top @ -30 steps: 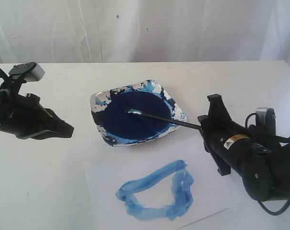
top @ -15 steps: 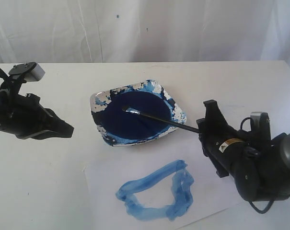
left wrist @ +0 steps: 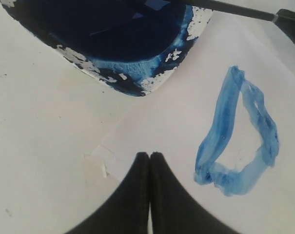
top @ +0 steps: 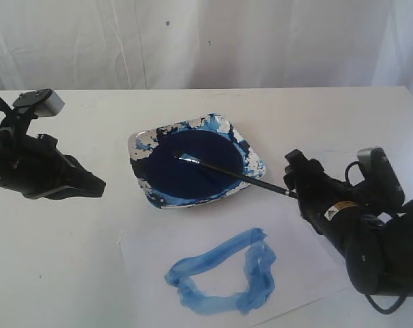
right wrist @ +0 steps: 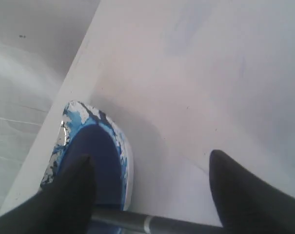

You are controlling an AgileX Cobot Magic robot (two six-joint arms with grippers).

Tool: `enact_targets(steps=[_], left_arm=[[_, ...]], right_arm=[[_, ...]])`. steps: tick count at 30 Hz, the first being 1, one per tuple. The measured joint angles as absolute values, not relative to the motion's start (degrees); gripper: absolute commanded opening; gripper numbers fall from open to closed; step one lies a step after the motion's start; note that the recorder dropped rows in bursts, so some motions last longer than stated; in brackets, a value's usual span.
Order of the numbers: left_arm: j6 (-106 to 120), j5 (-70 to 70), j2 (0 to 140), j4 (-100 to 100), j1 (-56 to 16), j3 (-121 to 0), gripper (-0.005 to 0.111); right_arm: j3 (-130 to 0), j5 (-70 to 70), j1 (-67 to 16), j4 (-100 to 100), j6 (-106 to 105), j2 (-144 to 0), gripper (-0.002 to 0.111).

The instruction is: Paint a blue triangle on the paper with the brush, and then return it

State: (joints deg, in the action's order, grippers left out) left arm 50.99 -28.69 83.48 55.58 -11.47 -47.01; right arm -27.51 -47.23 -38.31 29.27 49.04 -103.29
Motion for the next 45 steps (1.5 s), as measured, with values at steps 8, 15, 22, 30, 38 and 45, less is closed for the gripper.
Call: enact_targets(steps=[8,15,22,30,38,45], left_arm=[[50.99,-29.02,83.48,55.58,-11.47,-47.01,0.000],[50.99,-25.73,81.92,55.69,-11.47,-47.01,0.000],[49.12,-23.43,75.27,55.69,-11.47,-47.01,0.000],[48.72,-13.04,57.17,57.32,-11.47,-41.47,0.000],[49.50,-9.28,37.51,57.65,-11.47,-31.61,0.000],[49.59,-24.03,28.60,57.92,-11.47,-29.53,0.000]], right_arm=[[-21.42,-50.02,-38.31,43.04,27.40,-94.19,0.062],[-13.67,-54.87,-38.31,54.33,7.42,-81.10,0.062],[-6.43,-54.08,-38.31,56.19,-7.24,-59.60,0.030],[-2.83,-42.15,-38.21,53.86,-23.94,-31.69,0.000],[-2.73,-30.33,-38.21,25.68,-25.64,-12.38,0.000],[-2.73,-30.33,-38.21,23.45,-25.52,-7.32,0.000]])
